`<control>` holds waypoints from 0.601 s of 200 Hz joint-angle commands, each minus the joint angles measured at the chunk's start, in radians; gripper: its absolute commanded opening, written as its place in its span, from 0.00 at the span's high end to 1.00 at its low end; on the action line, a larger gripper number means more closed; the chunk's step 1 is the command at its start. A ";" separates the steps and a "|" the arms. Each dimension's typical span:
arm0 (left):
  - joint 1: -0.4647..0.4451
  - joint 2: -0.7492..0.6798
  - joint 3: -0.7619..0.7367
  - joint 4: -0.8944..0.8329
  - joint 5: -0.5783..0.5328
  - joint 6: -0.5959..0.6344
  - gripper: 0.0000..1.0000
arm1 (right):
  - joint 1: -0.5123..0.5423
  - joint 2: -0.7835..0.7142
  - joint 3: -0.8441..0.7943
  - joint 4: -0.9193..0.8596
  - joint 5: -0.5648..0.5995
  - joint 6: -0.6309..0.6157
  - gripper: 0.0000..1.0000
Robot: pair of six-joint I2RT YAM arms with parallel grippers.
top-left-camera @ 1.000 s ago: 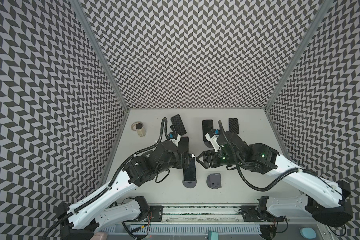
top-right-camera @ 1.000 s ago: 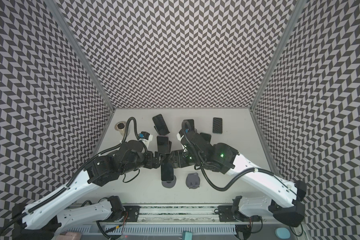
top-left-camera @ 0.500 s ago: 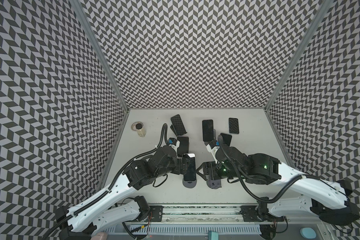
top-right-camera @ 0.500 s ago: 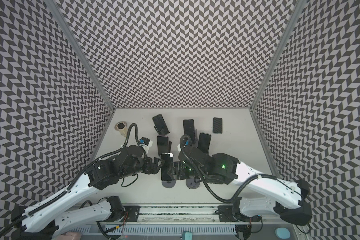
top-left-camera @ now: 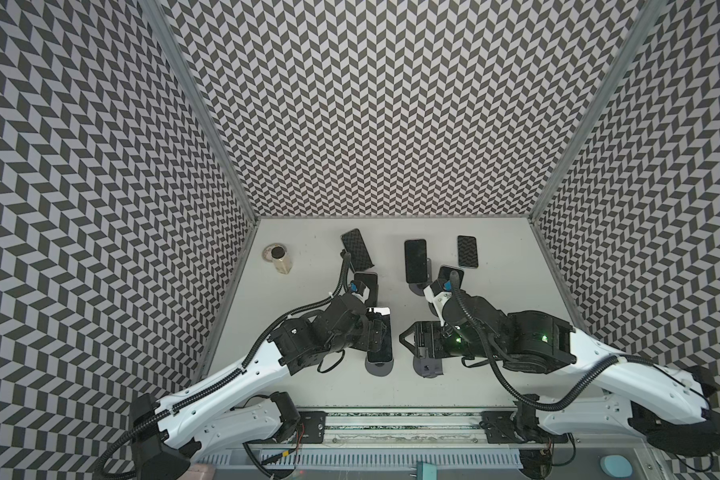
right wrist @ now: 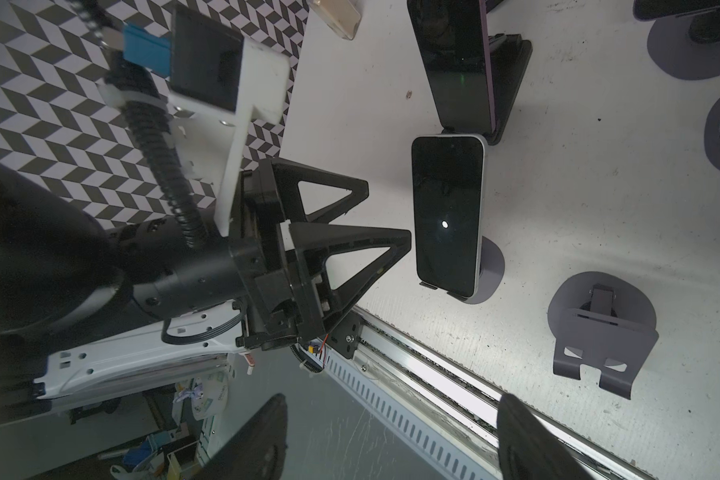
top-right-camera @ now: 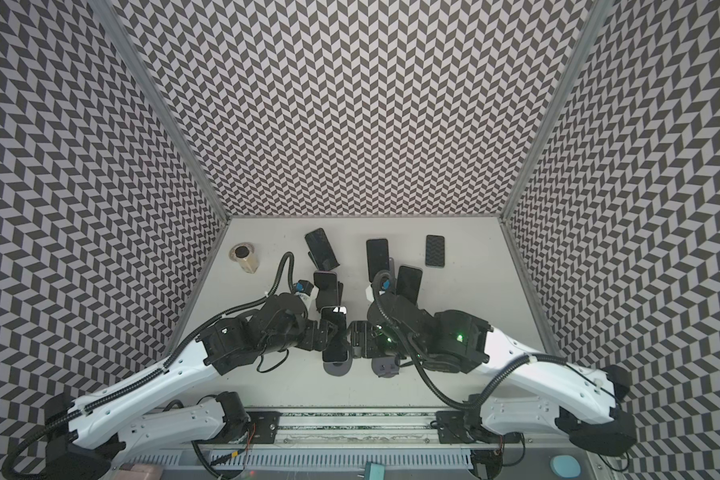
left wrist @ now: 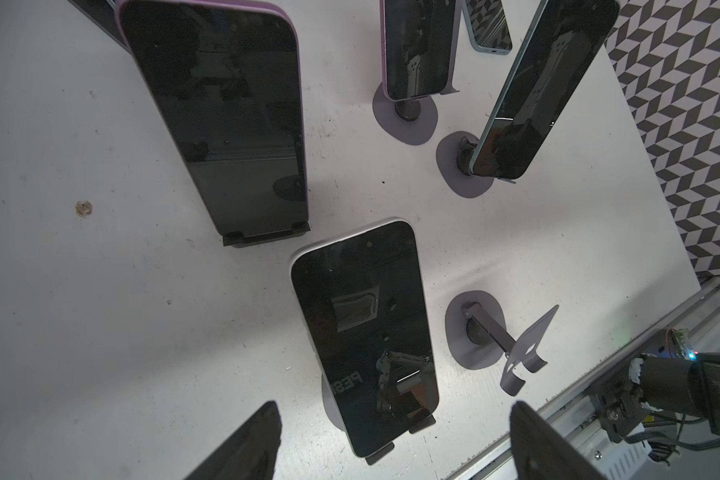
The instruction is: Remove the phone from the phone stand
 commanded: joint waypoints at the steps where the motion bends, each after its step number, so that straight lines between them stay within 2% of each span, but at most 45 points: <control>1: -0.011 0.013 -0.007 0.039 -0.011 0.010 0.12 | 0.005 0.016 0.012 0.036 0.021 0.004 0.22; 57: -0.019 0.046 -0.027 0.073 -0.053 0.019 0.09 | 0.006 0.069 0.090 0.017 0.107 -0.049 0.22; 120: -0.023 0.093 -0.010 0.087 -0.102 0.011 0.05 | 0.005 0.031 0.089 0.045 0.234 -0.077 0.22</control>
